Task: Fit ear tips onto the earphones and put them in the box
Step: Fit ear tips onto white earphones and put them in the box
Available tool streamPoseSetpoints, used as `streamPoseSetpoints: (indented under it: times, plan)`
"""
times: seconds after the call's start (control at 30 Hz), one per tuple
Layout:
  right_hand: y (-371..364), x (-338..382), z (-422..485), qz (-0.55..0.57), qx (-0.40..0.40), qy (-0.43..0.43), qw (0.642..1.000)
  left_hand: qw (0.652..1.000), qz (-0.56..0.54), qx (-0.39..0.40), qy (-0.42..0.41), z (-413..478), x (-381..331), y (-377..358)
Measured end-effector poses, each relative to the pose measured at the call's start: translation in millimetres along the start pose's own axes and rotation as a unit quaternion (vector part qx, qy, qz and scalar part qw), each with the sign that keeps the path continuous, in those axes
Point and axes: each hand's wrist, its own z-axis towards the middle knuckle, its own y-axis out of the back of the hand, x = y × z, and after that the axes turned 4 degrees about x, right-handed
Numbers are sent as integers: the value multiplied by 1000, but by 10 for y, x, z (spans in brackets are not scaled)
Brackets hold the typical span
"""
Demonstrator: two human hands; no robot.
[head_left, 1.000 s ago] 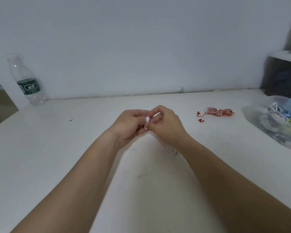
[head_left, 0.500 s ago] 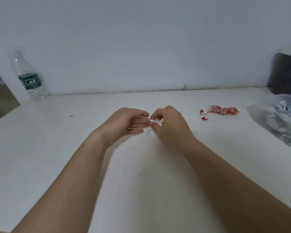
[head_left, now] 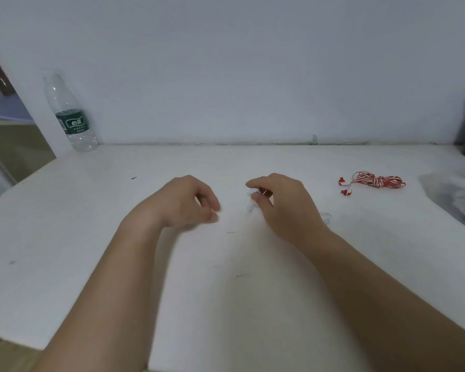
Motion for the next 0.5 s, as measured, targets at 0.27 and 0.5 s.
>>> streamPoseSetpoints:
  times: [0.27,0.5]
  plan:
    - [26,-4,-24,90,3,-38,995,999,29,-8,-12,26,-78,-87]
    - [79,-32,10,201,-9,-54,978,935,-332,-119,-44,114,-305,-348]
